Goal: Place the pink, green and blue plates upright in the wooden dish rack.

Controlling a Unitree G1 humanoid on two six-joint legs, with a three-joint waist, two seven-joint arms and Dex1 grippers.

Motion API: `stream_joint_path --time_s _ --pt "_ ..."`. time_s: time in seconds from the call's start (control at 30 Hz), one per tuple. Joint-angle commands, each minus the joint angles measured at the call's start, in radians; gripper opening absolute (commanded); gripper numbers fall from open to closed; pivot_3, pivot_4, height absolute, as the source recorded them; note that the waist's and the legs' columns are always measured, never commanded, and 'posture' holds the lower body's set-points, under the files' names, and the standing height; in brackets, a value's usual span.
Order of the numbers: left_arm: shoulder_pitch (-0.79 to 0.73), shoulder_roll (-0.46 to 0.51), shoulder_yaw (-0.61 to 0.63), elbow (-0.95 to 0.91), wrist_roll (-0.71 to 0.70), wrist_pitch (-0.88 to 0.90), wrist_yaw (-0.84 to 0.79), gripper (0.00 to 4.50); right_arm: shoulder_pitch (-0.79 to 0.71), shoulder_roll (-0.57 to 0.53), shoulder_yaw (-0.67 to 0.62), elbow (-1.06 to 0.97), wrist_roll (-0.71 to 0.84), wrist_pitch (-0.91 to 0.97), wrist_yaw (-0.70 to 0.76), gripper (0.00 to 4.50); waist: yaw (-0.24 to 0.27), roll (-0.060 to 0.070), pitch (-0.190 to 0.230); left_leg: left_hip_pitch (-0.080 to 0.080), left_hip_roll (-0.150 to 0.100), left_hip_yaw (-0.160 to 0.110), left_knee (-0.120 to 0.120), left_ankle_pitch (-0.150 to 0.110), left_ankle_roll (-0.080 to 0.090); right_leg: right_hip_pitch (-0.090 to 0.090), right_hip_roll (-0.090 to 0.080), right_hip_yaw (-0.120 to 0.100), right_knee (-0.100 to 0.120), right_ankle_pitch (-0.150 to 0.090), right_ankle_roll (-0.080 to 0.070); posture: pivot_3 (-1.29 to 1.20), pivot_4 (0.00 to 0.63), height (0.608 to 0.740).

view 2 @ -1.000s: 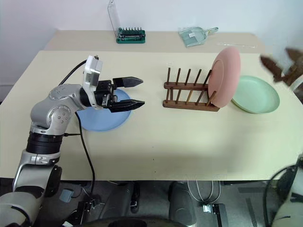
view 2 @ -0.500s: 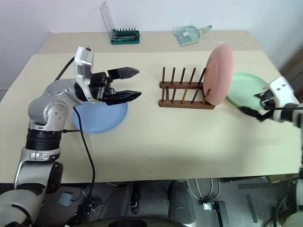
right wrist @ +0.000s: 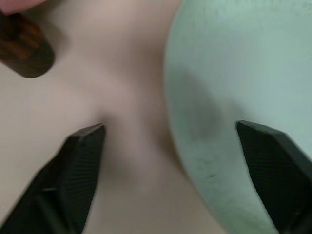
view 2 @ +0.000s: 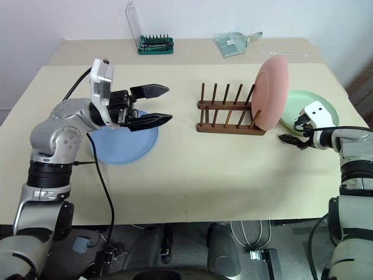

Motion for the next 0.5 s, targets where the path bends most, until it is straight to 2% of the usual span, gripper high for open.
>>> stream_joint_path --time_s 0.03,0.2,0.3,0.43,0.5 --pt "-0.006 0.013 0.015 -0.039 -0.009 -0.001 0.006 4.50 -0.037 -0.005 -0.002 0.057 -0.042 -0.026 -0.091 2.57 0.001 0.000 0.000 0.000 0.000 0.000 0.000 0.000 0.000 0.000 0.000 0.000 0.000 0.000 0.000 0.00 0.150 0.724" --pt "-0.010 0.008 0.005 -0.033 -0.001 -0.006 0.008 4.50 -0.064 -0.010 -0.017 0.095 -0.050 -0.032 -0.137 0.05 0.000 0.000 0.000 0.000 0.000 0.000 0.000 0.000 0.000 0.000 0.000 0.000 0.000 0.000 0.000 0.00 0.150 0.724" --pt "-0.016 0.003 0.002 -0.026 0.002 -0.011 0.008 4.50 -0.081 -0.015 -0.035 0.099 -0.044 -0.065 -0.181 0.02 0.001 0.000 0.000 0.000 0.000 0.000 0.000 0.000 0.000 0.001 0.000 0.000 0.000 0.000 0.000 0.00 0.150 0.724" --pt "-0.022 -0.001 -0.001 -0.018 0.007 -0.017 0.007 4.50 -0.174 -0.032 -0.120 0.115 -0.008 -0.141 -0.392 0.02 -0.001 0.001 0.000 0.000 0.000 0.001 0.000 0.000 0.000 0.000 0.000 0.000 0.000 0.000 0.000 0.00 0.150 0.724" --pt "-0.026 -0.006 -0.004 -0.011 0.012 -0.022 0.008 4.50 -0.223 -0.032 -0.194 0.124 0.048 -0.205 -0.432 0.02 -0.002 0.001 0.000 0.000 0.000 0.000 -0.001 0.000 0.000 0.000 0.000 0.000 0.000 0.000 0.000 0.00 0.150 0.724"
